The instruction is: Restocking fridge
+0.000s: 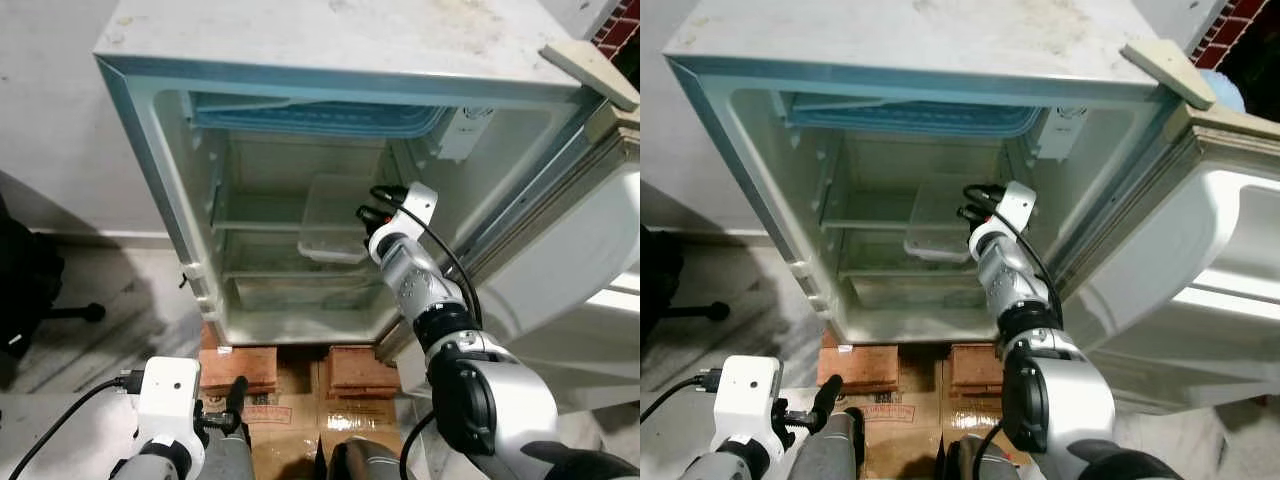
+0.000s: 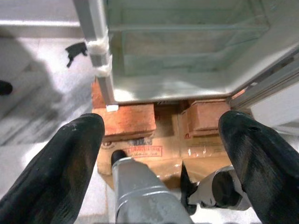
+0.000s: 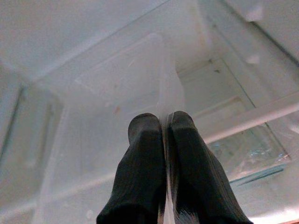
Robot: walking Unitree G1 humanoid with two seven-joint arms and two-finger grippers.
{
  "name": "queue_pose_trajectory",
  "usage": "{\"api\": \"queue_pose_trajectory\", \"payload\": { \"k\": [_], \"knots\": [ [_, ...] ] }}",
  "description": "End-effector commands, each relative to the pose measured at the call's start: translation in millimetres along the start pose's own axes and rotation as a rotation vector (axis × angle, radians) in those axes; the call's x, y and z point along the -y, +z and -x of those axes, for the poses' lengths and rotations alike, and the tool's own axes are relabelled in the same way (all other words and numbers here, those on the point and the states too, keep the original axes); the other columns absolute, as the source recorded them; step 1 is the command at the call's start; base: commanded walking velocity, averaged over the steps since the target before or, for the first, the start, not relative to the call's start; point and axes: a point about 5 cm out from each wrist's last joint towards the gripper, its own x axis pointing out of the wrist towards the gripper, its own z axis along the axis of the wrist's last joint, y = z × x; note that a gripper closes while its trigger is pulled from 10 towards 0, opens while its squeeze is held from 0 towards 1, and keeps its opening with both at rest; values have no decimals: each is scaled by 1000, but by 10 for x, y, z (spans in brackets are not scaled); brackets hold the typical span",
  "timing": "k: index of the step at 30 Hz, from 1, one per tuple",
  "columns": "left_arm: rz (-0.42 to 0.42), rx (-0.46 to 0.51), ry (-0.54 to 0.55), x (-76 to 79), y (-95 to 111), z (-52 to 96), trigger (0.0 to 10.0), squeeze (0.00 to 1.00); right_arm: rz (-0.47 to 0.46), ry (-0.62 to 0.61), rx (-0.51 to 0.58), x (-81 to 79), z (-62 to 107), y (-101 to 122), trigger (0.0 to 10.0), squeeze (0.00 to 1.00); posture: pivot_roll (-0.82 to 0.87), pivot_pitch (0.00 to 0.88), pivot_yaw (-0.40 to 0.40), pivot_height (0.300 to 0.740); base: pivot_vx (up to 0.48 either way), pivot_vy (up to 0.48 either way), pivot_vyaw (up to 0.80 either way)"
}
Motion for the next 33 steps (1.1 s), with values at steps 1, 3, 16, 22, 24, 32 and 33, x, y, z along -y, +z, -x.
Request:
{"api": "queue_pose_trajectory", "payload": {
  "k": [1,3,16,22,24,32,33],
  "knots": [
    [5,-14,8,17,-11,49,10000,0,-68,-51,2,35,-10,7,10000,0,283,227,-138,740,0,0,0],
    [9,-17,10,22,-14,60,10000,0,-107,-61,7,20,-19,31,10000,0,284,230,-139,740,0,0,0],
    [29,-72,-6,142,-106,236,10000,0,-182,-110,60,-80,-66,246,10000,0,281,274,-144,740,0,0,0],
    [39,-91,-17,190,-129,282,10000,0,-200,-104,63,-99,-68,244,10000,0,283,294,-148,740,0,0,0],
    [41,-93,-17,198,-128,297,10000,0,-217,-104,65,-106,-70,254,10000,0,285,297,-149,740,0,0,0],
    [53,-105,-11,219,-145,346,10000,0,-292,-73,92,-262,-82,342,10000,0,296,311,-157,740,0,0,0],
    [53,-105,-11,219,-145,346,10000,0,-292,-73,92,-262,-82,342,10000,0,296,311,-157,740,0,0,0]
  ]
}}
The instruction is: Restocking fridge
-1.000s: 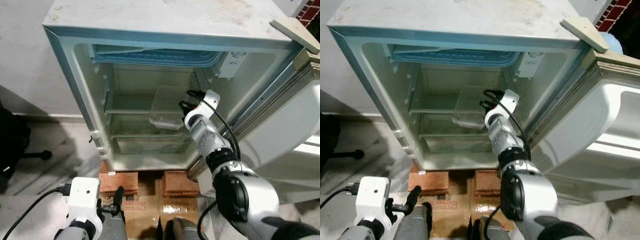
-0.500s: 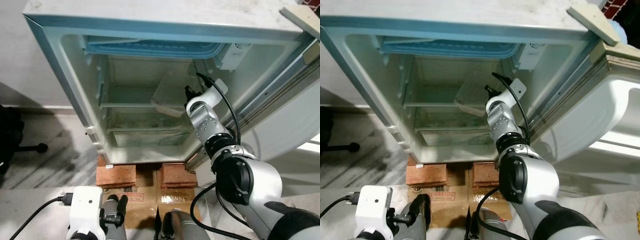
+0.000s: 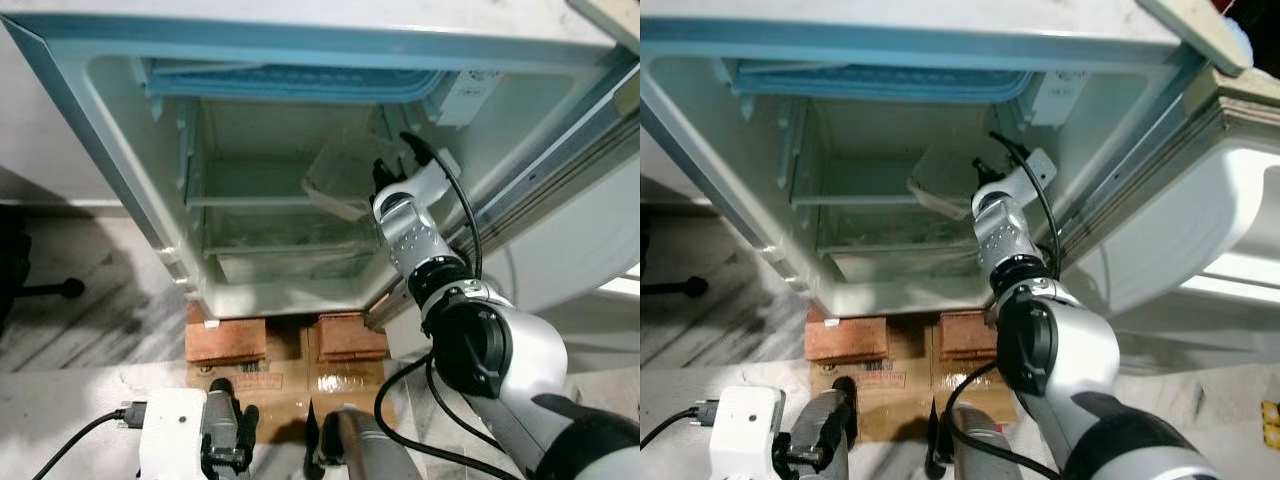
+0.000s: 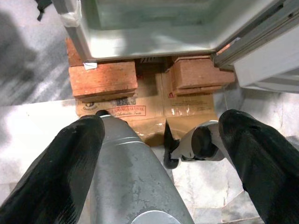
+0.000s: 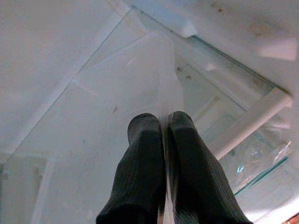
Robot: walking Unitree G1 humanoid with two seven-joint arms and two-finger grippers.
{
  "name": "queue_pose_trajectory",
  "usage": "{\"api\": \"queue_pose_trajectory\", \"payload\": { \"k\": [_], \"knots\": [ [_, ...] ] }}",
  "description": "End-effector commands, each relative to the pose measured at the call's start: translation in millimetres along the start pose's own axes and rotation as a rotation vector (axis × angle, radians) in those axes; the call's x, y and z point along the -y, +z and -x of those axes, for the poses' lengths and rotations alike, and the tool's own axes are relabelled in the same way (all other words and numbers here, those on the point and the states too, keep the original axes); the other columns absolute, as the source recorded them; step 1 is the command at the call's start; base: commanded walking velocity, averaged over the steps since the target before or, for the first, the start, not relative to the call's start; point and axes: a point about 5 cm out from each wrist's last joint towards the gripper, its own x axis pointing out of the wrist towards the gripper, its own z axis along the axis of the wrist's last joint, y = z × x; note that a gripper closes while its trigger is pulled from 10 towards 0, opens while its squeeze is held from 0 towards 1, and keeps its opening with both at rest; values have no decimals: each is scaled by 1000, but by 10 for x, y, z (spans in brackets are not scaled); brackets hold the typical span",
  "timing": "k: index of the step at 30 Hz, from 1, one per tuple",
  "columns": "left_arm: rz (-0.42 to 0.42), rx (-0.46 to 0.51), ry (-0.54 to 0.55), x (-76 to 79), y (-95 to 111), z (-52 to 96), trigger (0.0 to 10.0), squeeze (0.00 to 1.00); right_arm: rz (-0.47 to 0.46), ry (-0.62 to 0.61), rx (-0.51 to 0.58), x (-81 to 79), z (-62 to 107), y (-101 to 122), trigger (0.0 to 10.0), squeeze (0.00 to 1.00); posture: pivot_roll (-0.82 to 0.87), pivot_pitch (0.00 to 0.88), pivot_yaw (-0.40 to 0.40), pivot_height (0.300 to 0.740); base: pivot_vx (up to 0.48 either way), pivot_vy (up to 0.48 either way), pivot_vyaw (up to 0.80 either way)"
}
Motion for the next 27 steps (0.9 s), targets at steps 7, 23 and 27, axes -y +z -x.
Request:
{"api": "queue_pose_trajectory", "payload": {
  "k": [7,23,27],
  "knots": [
    [16,-29,-4,42,-34,42,10000,0,-49,39,-22,-147,10,-63,10000,1000,302,312,-168,740,0,0,0],
    [18,-11,3,56,-9,-69,10000,0,79,111,23,-167,-13,95,10000,1000,278,281,-193,740,0,0,0],
    [20,-7,15,41,2,-121,10000,0,217,142,96,-170,-19,233,10000,1000,282,269,-198,740,0,0,0]
  ]
}}
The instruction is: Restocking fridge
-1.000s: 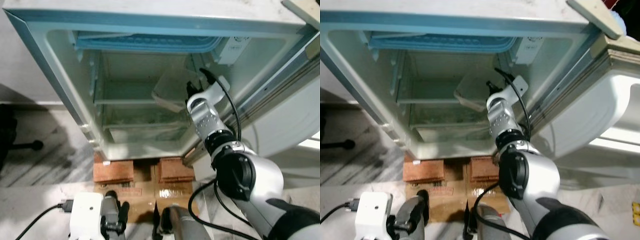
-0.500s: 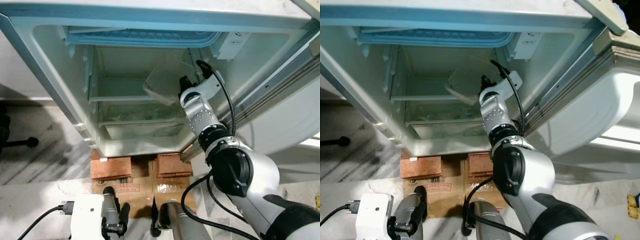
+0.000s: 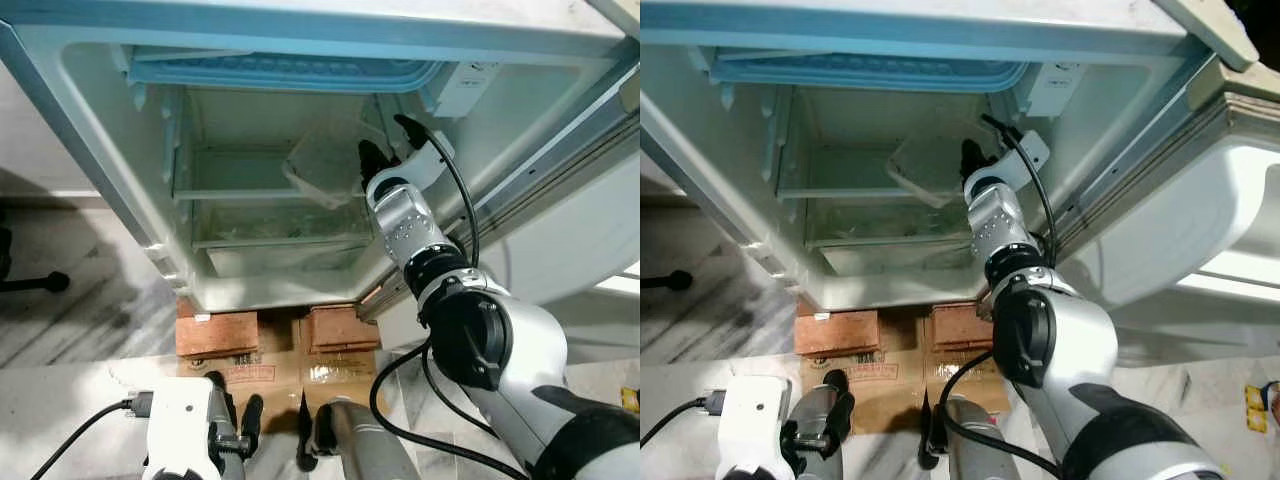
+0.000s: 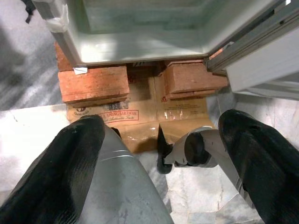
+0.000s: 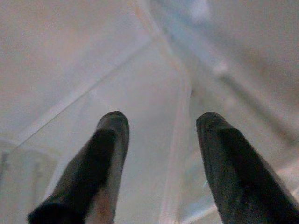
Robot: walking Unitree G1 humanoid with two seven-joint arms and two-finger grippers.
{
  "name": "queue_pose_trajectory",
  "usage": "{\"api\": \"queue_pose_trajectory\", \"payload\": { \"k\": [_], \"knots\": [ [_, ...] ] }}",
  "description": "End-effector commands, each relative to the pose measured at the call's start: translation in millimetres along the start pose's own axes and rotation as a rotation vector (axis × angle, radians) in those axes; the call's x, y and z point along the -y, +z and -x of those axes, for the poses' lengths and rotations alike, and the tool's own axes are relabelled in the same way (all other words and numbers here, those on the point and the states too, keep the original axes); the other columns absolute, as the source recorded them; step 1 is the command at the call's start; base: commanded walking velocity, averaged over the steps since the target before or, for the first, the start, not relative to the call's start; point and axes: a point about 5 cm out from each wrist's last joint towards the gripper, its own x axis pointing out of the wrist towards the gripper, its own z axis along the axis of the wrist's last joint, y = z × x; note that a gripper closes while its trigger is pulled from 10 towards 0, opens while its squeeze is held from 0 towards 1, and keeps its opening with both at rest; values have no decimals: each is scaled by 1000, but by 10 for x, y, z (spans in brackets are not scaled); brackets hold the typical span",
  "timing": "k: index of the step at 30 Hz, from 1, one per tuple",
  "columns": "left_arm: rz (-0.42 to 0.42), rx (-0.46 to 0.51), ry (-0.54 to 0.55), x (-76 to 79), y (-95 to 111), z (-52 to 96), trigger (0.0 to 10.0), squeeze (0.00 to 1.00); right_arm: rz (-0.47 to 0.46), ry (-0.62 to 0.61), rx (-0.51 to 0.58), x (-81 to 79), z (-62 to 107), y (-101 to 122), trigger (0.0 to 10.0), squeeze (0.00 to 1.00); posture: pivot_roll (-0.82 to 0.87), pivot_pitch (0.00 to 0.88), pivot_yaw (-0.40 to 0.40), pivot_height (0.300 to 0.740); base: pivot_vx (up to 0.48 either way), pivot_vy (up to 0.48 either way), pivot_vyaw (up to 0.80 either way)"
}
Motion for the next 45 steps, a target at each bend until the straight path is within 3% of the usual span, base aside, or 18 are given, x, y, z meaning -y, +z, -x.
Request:
{"api": "queue_pose_trajectory", "payload": {
  "k": [1,6,12,20,21,23,25,26,32,42,45],
  "knots": [
    [4,-35,16,-12,-65,-6,10000,0,58,6,38,24,-12,99,10000,1000,282,269,-198,740,0,0,0],
    [-6,-20,24,-20,-43,-22,10000,0,85,45,55,16,-16,147,10000,1000,287,266,-206,740,0,0,0],
    [-11,1,28,-17,-5,-64,10000,0,27,111,64,31,-29,256,10000,1000,284,258,-211,740,0,0,0],
    [-17,12,22,-11,12,-106,10000,0,66,449,-109,-22,46,43,10000,1000,269,251,-214,740,0,0,0],
    [-17,12,22,-11,12,-106,10000,0,66,449,-109,-22,46,43,10000,1000,269,251,-214,740,0,0,0],
    [-17,13,22,-8,13,-111,10000,0,85,599,-198,-94,107,-96,10000,1000,270,251,-214,740,0,0,0],
    [-16,14,22,-8,14,-111,10000,0,90,649,-230,-122,131,-143,10000,1000,270,251,-214,740,0,0,0],
    [-16,16,22,-10,16,-116,10000,0,118,735,-284,-172,178,-232,10000,1000,271,246,-214,740,0,0,0],
    [-22,22,19,-13,27,-129,10000,0,226,954,-438,-278,333,-505,10000,1000,273,241,-211,740,0,0,0],
    [-30,27,22,-34,40,-144,10000,0,310,1052,-541,-262,439,-683,10000,1000,281,234,-208,740,0,0,0],
    [-35,31,23,-41,49,-145,10000,0,455,983,-574,-129,438,-752,10000,1000,277,234,-206,740,0,0,0]
  ]
}}
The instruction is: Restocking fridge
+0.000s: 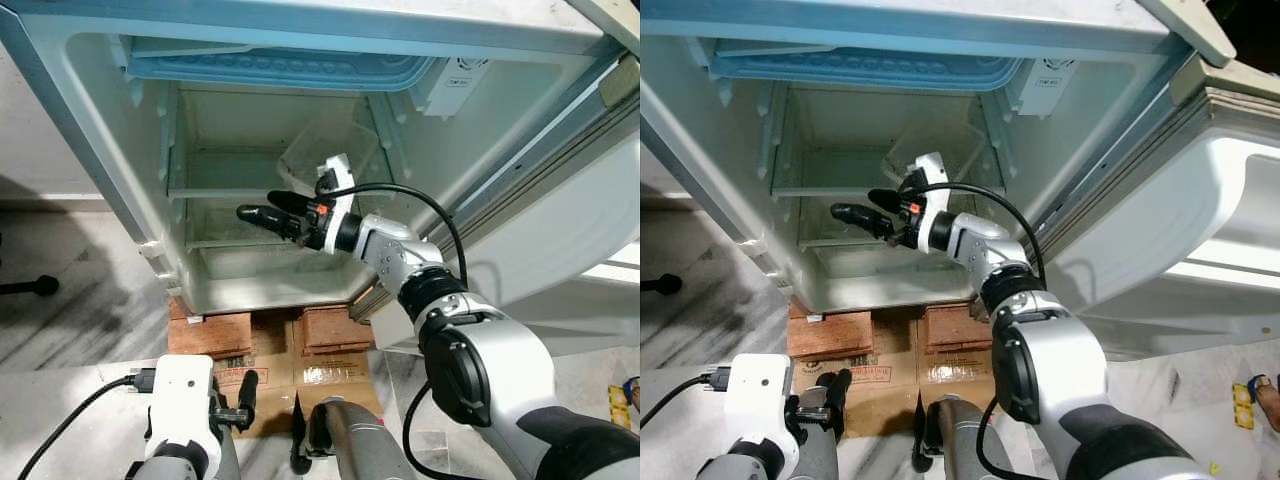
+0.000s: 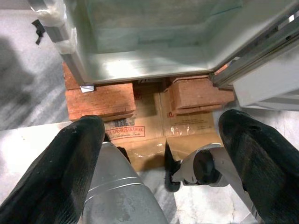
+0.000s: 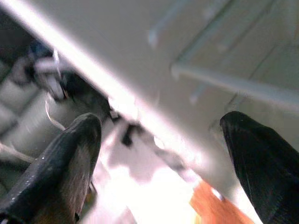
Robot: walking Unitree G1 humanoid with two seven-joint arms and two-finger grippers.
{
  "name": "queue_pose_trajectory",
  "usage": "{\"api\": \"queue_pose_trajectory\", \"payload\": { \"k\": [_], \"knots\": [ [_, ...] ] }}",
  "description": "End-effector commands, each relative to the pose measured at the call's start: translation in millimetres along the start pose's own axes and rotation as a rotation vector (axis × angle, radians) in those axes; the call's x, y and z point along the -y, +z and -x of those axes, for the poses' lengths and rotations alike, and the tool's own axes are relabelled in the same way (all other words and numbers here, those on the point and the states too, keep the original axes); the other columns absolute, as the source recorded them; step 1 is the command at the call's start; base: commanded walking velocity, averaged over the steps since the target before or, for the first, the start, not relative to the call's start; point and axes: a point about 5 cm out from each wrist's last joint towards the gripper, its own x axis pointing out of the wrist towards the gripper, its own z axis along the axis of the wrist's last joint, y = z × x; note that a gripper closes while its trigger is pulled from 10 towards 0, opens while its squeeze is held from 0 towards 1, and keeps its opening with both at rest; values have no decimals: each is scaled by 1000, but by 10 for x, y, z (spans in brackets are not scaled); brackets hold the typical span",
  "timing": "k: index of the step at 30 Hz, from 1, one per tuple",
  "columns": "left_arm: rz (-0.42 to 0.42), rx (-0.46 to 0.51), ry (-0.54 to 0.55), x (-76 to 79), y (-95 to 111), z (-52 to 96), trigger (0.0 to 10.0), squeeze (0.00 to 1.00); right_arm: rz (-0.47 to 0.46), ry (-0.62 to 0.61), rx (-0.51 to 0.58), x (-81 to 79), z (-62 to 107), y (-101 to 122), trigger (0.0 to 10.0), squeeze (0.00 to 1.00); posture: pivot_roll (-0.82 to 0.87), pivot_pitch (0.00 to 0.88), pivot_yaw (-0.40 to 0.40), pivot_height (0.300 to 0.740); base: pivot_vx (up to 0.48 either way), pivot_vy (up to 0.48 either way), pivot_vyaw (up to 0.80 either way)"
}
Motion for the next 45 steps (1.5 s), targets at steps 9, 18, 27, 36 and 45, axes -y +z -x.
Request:
{"api": "queue_pose_trajectory", "payload": {
  "k": [9,18,27,36,45],
  "knots": [
    [-2,-18,-20,25,-20,-22,10000,0,123,-307,-114,269,241,-109,10000,784,270,231,-200,740,0,0,0],
    [-4,-15,-20,14,-10,-56,10000,0,203,-485,-35,371,303,52,10000,408,271,226,-199,740,0,0,0],
    [-12,-9,-15,-2,9,-91,10000,0,270,-693,-18,504,439,210,10000,0,271,218,-199,740,0,0,0],
    [-24,15,-19,-11,63,-187,10000,0,293,-760,-1,564,532,327,10000,0,256,191,-198,740,0,0,0],
    [-45,104,-67,26,231,-334,10000,0,250,-618,-113,566,631,44,10000,0,218,146,-182,740,0,0,0]
  ]
}}
